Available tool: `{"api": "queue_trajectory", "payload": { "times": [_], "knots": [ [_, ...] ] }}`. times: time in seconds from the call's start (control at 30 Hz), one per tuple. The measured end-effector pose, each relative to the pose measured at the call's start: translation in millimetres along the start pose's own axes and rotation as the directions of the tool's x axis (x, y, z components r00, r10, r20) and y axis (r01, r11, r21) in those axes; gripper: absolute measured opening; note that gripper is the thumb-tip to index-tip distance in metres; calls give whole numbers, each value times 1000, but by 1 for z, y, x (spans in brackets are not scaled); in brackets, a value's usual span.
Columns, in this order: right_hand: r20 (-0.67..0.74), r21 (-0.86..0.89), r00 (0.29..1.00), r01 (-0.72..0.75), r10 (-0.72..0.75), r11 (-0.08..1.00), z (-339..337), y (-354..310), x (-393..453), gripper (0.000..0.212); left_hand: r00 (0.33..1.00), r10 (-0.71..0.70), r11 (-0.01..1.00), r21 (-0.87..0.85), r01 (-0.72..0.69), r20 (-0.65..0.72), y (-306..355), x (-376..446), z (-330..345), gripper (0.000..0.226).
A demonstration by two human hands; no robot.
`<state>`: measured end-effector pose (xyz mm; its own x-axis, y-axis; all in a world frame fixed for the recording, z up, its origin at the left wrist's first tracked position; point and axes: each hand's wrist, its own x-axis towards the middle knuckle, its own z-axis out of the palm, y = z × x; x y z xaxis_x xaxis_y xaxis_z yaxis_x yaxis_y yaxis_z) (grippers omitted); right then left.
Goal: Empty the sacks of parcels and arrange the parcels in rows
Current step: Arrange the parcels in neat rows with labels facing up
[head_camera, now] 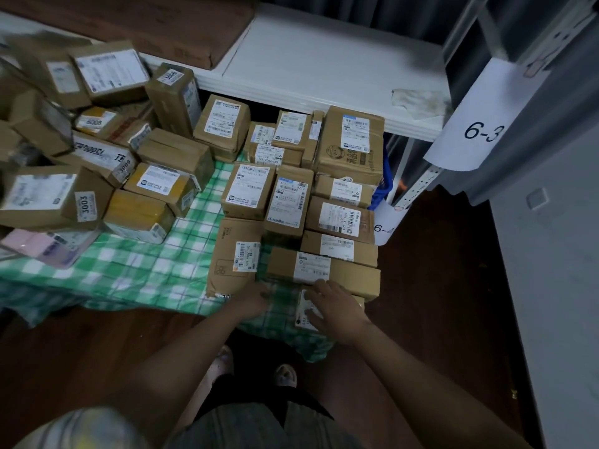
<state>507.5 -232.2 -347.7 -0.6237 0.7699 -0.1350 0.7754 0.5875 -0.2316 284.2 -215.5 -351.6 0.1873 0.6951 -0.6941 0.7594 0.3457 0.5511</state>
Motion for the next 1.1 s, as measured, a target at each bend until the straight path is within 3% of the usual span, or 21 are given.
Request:
{"api": "queue_trajectory", "payload": {
  "times": [0.17,0.27,0.33,0.5,0.6,0.73,0.9,1.03,1.1],
  "knots": [
    [-19,31,998,58,-58,998,-7,-18,39,25,996,31,994,-102,-40,-85,-17,-15,-36,12],
    [-30,79,997,71,-68,994,-21,-37,78,15,986,10,991,-128,-32,-164,-29,-22,-68,33],
    [-47,106,994,99,-94,989,-26,-47,104,9,974,16,996,-82,-35,-227,-39,-21,-88,29],
    [-128,123,986,120,-105,985,-39,-83,178,16,943,-27,995,-101,-7,-331,-71,-16,-148,26],
    [2,136,999,51,-52,989,-41,-109,225,10,931,34,999,-9,-41,-364,-93,-16,-188,16],
    [157,145,982,-126,102,981,-43,-149,281,51,912,175,983,120,-139,-372,-115,-14,-243,23],
    [161,110,981,-130,111,985,-24,-191,327,90,861,339,904,383,-188,-378,-128,-15,-294,24],
    [237,-13,956,-174,172,985,-3,-212,343,97,830,440,844,473,-252,-343,-142,-20,-319,20],
    [210,-42,954,-210,214,977,4,-216,345,92,817,468,829,490,-272,-338,-148,-23,-324,21]
  ]
}}
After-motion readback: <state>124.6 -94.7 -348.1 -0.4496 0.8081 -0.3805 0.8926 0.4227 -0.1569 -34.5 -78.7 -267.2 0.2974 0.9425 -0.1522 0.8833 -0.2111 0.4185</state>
